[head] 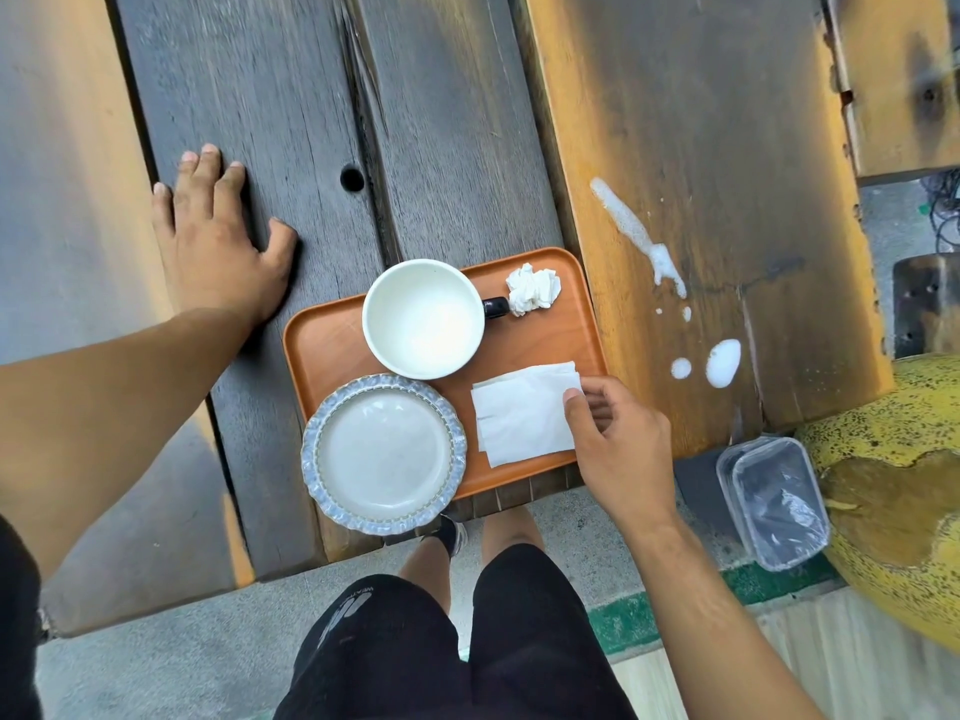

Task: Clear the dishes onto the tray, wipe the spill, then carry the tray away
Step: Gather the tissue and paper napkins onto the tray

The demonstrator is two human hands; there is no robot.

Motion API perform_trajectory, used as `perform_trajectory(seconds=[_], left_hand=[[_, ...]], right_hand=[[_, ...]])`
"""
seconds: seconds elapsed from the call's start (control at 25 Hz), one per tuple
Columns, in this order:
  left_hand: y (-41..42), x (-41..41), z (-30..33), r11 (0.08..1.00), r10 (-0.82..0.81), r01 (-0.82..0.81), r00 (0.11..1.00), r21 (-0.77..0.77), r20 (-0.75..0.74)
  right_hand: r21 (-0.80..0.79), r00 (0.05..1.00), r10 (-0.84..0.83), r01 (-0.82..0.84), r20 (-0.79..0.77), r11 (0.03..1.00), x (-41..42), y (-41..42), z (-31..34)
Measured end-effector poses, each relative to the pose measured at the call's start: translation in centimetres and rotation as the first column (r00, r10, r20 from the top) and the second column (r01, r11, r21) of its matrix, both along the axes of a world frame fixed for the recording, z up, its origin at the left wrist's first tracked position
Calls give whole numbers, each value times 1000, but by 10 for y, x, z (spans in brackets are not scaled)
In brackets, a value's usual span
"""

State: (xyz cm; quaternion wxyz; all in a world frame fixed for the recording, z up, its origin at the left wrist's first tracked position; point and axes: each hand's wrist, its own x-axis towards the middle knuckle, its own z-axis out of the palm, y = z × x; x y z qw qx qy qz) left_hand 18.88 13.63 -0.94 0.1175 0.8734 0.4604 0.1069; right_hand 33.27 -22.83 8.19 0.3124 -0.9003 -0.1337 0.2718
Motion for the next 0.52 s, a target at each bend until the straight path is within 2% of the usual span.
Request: perform_trajectory(seconds=[0.16,0.52], left_hand=[[0,0,1,1000,-1,1,1000,-3,1],[0,1,2,1000,-3,3,1000,-8,5]], right_hand=[[-43,997,10,-7,77,999,5,-3,0],[-105,995,6,4,102,994,12,-2,-3]])
